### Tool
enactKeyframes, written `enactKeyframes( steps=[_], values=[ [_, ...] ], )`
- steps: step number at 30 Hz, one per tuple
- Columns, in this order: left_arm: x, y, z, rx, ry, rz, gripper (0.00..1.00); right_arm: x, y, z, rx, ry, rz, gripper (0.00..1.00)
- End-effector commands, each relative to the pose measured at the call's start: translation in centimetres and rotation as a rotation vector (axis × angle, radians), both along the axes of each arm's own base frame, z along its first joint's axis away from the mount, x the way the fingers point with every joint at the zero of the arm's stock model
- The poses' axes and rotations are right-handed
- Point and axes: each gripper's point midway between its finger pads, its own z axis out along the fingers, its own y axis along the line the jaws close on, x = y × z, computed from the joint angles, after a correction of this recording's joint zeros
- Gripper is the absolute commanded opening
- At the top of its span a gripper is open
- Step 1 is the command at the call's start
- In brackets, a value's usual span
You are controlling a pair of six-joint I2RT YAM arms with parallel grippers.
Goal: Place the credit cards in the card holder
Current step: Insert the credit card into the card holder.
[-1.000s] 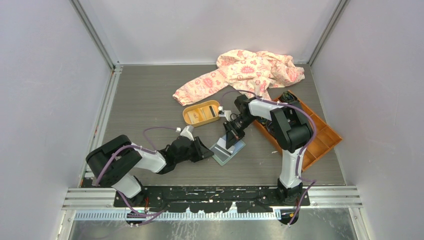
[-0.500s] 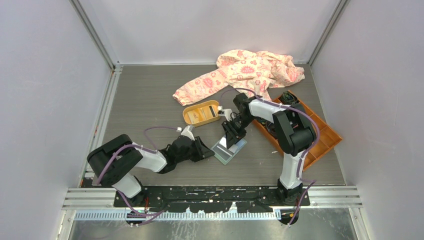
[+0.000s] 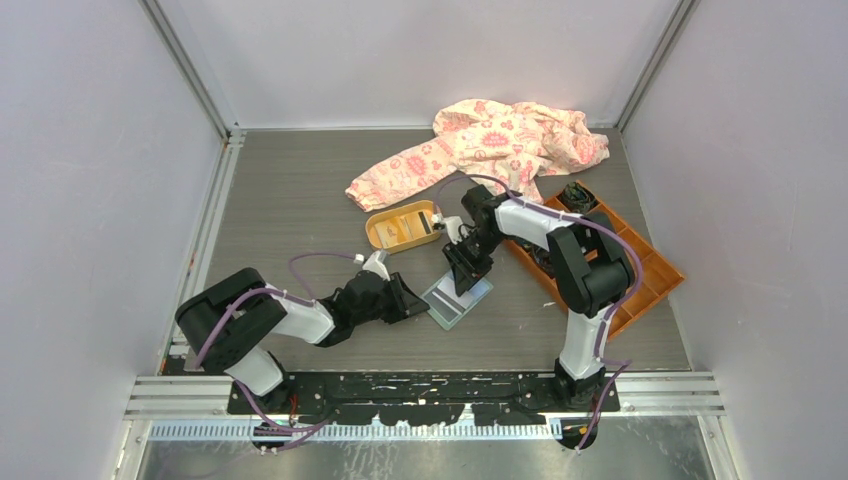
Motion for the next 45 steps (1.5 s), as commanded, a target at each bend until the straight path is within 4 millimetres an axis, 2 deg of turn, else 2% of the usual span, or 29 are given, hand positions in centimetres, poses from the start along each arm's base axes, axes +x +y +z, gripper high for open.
enactKeyframes(
  steps=[1, 18, 32, 45],
  values=[
    [-0.4, 0.3, -1.1, 0.043, 0.022, -0.009, 0.30, 0.6, 0.5, 1.4, 0.012, -0.058, 0.007, 0.35],
    [-0.4, 0.3, -1.3, 0.044, 0.028, -0.008, 0.29, 0.3, 1.5, 0.5, 0.011, 0.014, -0.079, 0.16],
    [-0.5, 0.5, -1.4, 0.043, 0.031, -0.002, 0.29, 0.8, 0.1, 0.2, 0.060, 0.101, -0.239, 0.09],
    [-0.5, -0.1, -1.6, 0.032, 0.044, -0.015, 0.27, 1.1, 0.5, 0.4, 0.087, 0.097, -0.317, 0.05]
  ],
)
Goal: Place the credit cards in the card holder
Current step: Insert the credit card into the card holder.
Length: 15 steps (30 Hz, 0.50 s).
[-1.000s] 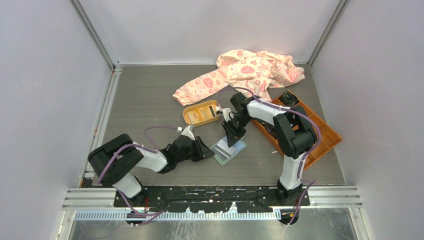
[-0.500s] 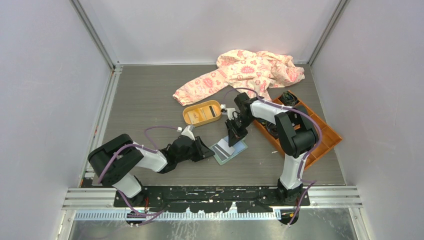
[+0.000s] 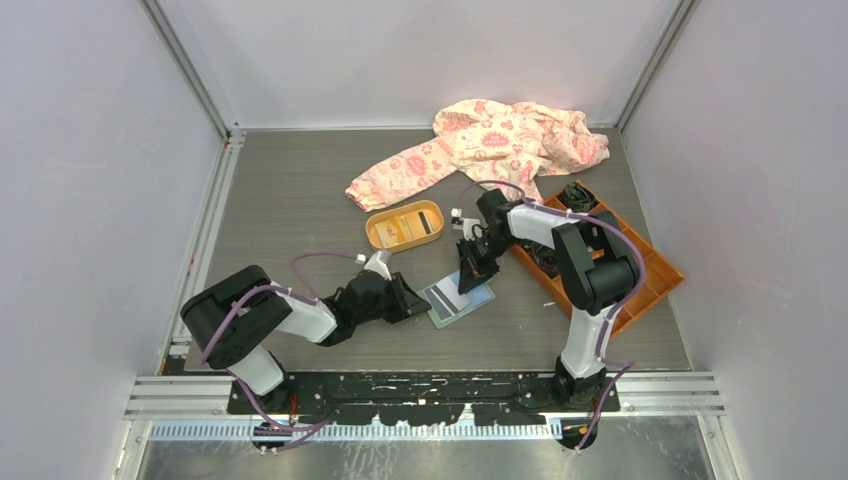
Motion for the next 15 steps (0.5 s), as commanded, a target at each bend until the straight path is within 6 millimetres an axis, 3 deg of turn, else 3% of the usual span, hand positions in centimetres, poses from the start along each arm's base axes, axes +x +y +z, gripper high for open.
enactKeyframes(
  steps=[1, 15],
  values=[
    [-0.5, 0.3, -1.6, 0.049, 0.031, -0.016, 0.27, 0.9, 0.7, 1.2, 0.033, -0.058, -0.042, 0.05],
    [-0.5, 0.0, -1.6, 0.044, 0.036, -0.022, 0.25, 0.0, 1.8, 1.6, 0.103, -0.004, -0.061, 0.03]
  ],
)
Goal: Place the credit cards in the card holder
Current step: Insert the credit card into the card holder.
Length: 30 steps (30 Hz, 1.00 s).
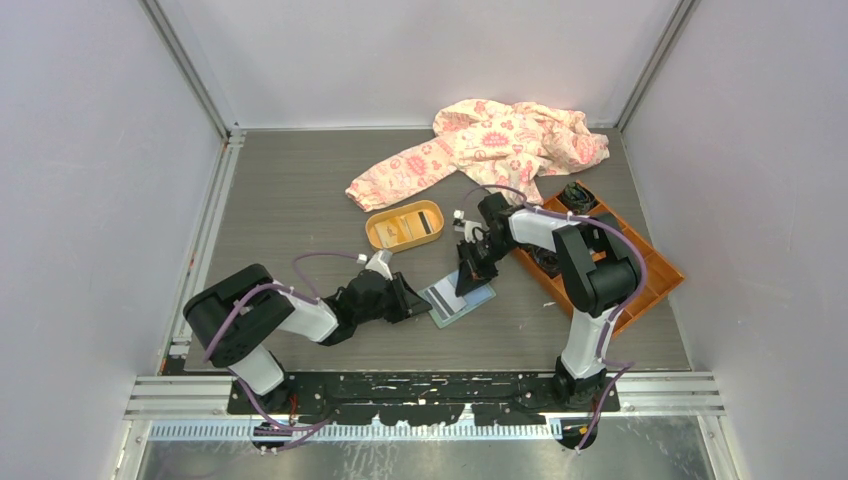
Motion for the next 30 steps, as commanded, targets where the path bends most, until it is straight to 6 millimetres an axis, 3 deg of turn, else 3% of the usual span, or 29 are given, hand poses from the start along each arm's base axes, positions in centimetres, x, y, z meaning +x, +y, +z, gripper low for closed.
enactKeyframes(
  steps=[1, 9, 12, 21, 25, 30],
  values=[
    [-0.5, 0.3, -1.5, 0.050, 0.030, -0.015, 0.25, 0.3, 1.3, 1.7, 0.075, -0.040, 0.011, 0.03],
    [-0.4, 0.0, -1.3, 0.043, 0.028, -0.019, 0.25, -1.4, 2.7, 1.9, 0.099, -0.015, 0.097, 0.07],
    [-0.4, 0.2, -1.3, 0.045, 0.025, -0.014, 0.25, -1.1, 2.4, 2.0, 0.074, -0.029, 0.115, 0.14],
    [-0.3, 1.3, 0.3, 0.037, -0.034, 0.012, 0.32, 1.6, 0.4, 5.7, 0.019, -0.310, 0.193, 0.37],
    [-0.6, 2.4, 1.6, 0.067, -0.073, 0.014, 0.35, 1.3, 0.3, 7.3, 0.068, -0.409, 0.285, 0.39],
    [-0.7, 4.4, 3.4, 0.076, -0.158, 0.045, 0.42, 2.8, -1.9, 6.6, -0.043, -0.613, 0.373, 0.38]
  ],
)
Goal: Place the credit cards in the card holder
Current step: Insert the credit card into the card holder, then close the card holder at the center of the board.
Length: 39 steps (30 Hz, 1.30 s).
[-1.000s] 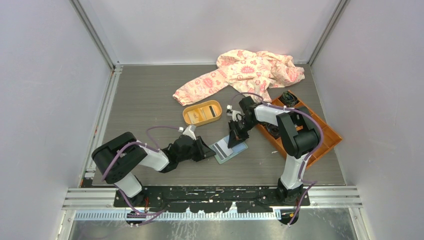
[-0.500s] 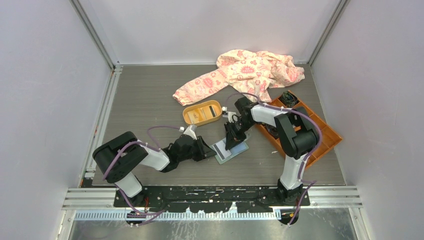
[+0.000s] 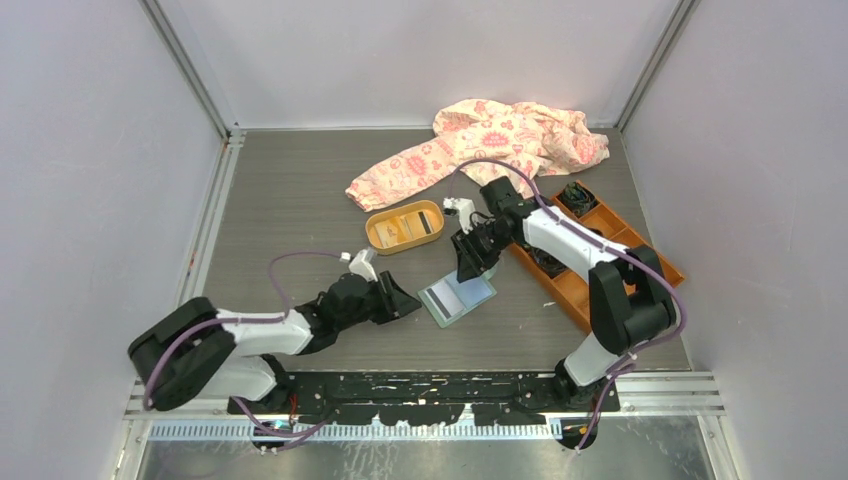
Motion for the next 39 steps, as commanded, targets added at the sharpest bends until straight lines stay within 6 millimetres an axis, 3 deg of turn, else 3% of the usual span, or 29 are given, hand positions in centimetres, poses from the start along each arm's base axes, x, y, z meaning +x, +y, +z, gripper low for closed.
enactKeyframes(
  steps=[1, 4, 7, 13, 19, 28, 34, 37, 39],
  values=[
    [0.0, 2.1, 1.2, 0.024, -0.099, 0.033, 0.50, 2.4, -2.5, 0.0, -0.111, -0.263, 0.083, 0.37],
    [-0.2, 2.8, 1.8, -0.030, -0.115, 0.059, 0.68, 3.8, -4.4, -0.7, -0.226, -0.340, 0.086, 0.38],
    [-0.6, 2.6, 2.4, -0.082, -0.117, 0.055, 0.73, 4.5, -5.7, -1.4, -0.315, -0.346, 0.071, 0.37],
    [-0.6, 1.7, 2.1, -0.115, -0.069, 0.051, 0.70, 5.7, -7.5, -3.2, -0.451, -0.311, 0.039, 0.36],
    [-0.3, 0.1, 1.2, -0.159, -0.040, 0.030, 0.67, 5.1, -7.0, -4.8, -0.451, -0.231, 0.041, 0.31],
    [0.6, -2.6, -1.7, -0.247, 0.007, 0.015, 0.64, 3.2, -6.5, -6.2, -0.439, -0.095, 0.105, 0.27],
    [0.5, -3.1, -4.3, -0.269, 0.070, 0.019, 0.64, 2.3, -5.9, -6.5, -0.422, -0.038, 0.131, 0.26],
    [0.6, -3.4, -3.6, -0.276, 0.040, -0.003, 0.58, 2.0, -5.7, -6.5, -0.409, -0.021, 0.133, 0.26],
    [0.9, -3.6, -1.9, -0.300, -0.010, -0.015, 0.54, 1.8, -5.5, -6.5, -0.399, -0.009, 0.135, 0.26]
  ],
)
